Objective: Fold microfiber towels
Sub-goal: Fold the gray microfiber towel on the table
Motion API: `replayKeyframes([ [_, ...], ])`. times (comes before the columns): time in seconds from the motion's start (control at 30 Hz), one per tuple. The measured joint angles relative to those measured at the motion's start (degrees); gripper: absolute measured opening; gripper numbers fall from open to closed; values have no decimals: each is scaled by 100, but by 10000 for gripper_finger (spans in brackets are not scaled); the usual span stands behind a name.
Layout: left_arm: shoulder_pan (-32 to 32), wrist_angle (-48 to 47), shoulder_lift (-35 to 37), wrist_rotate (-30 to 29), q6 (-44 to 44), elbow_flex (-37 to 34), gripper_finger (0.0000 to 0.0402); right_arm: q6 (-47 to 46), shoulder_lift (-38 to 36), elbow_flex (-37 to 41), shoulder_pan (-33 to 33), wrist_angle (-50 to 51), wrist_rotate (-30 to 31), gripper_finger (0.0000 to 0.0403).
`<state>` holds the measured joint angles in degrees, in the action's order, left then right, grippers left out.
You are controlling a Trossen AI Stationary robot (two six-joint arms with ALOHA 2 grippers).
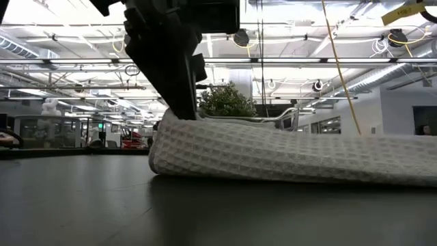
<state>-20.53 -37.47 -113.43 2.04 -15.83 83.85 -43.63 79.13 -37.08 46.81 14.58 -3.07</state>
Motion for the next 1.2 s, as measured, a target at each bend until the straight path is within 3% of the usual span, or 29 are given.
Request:
replayKeyframes([
  [0.23,-46,-7,0,170,-92,-33,50,-470,-849,2,-110,-317,327,33],
  [0.43,-146,7,0,187,-175,-35,51,-317,-1408,0,-127,590,1198,33],
  [0.97,-176,2,0,-11,-578,-37,51,327,221,-1,-887,525,905,34],
  [1.2,-441,2,-2,182,-1007,-37,51,956,489,-27,-1218,497,908,34],
])
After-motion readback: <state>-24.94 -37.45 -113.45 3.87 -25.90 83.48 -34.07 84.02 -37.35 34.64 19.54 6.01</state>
